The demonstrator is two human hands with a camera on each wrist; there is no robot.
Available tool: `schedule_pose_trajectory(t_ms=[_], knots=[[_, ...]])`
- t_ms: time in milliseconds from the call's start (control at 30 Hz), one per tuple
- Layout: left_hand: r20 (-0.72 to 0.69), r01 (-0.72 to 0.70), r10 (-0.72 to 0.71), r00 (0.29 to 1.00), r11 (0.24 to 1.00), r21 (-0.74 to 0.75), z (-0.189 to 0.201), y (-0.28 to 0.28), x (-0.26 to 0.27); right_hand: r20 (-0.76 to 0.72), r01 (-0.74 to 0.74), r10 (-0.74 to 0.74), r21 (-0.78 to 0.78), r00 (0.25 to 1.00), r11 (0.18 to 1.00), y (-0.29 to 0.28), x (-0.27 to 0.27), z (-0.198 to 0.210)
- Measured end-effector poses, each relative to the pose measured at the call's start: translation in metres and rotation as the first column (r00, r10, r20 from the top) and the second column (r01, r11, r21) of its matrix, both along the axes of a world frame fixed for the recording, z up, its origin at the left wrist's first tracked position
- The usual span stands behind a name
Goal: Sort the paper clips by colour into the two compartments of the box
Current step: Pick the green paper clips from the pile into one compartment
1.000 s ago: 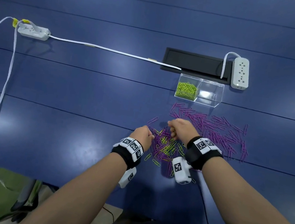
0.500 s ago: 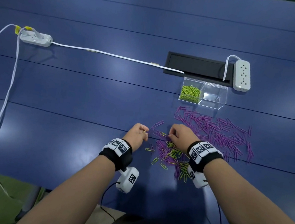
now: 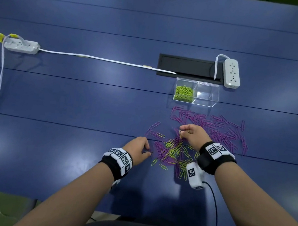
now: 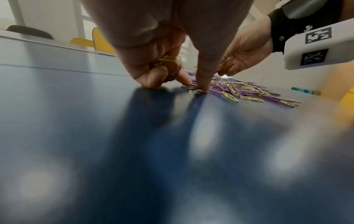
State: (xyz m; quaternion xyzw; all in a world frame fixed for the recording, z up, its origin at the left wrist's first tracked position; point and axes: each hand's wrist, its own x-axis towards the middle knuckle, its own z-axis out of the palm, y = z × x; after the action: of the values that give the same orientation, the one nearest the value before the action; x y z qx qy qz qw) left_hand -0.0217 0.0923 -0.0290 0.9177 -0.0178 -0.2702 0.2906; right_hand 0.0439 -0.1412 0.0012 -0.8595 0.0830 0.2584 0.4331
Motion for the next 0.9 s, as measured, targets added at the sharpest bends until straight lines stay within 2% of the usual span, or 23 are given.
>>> schedule_pose_trajectory(t_ms=[167, 400, 433, 500, 600, 667, 733, 800, 833, 900], knots=[[0.019, 0.075, -0.076, 0.997, 0.996, 0.054, 0.001, 0.0, -0.002, 0.021, -0.073, 0.077, -0.124, 0.997, 0.99, -0.004, -0.001, 0.0], [0.049, 0.107, -0.11, 0.993, 0.992, 0.066, -0.001, 0.004, -0.005, 0.023, -0.069, 0.073, -0.144, 0.997, 0.987, -0.007, -0.002, 0.002], [0.068, 0.092, -0.096, 0.993, 0.994, 0.059, -0.001, 0.004, -0.005, 0.01, -0.038, 0.039, -0.1, 0.999, 0.994, -0.009, -0.001, 0.0], [0.095, 0.059, -0.064, 0.993, 0.997, 0.054, -0.001, 0.004, -0.005, -0.064, 0.121, -0.114, 0.113, 0.991, 0.986, -0.012, -0.002, -0.003], [0.087, 0.057, -0.066, 0.994, 0.993, 0.102, -0.003, 0.003, -0.003, -0.212, 0.349, -0.289, 0.358, 0.934, 0.866, -0.008, -0.003, -0.001], [0.083, 0.077, -0.088, 0.993, 0.988, 0.13, -0.003, 0.003, -0.003, -0.266, 0.39, -0.3, 0.412, 0.916, 0.824, 0.001, -0.003, 0.003], [0.083, 0.093, -0.104, 0.991, 0.987, 0.135, -0.002, 0.002, -0.004, -0.241, 0.334, -0.258, 0.37, 0.936, 0.867, 0.013, -0.001, 0.004], [0.09, 0.076, -0.085, 0.992, 0.992, 0.096, -0.001, 0.002, -0.004, -0.091, 0.128, -0.113, 0.176, 0.989, 0.976, 0.023, 0.0, 0.0], [0.099, 0.046, -0.052, 0.994, 0.997, 0.056, 0.0, 0.002, -0.004, -0.01, 0.01, -0.009, 0.046, 1.0, 0.999, 0.029, 0.001, -0.002], [0.115, -0.057, 0.061, 0.991, 0.998, -0.04, 0.002, 0.001, -0.004, 0.079, -0.166, 0.181, -0.171, 0.98, 0.971, 0.041, -0.001, -0.004]])
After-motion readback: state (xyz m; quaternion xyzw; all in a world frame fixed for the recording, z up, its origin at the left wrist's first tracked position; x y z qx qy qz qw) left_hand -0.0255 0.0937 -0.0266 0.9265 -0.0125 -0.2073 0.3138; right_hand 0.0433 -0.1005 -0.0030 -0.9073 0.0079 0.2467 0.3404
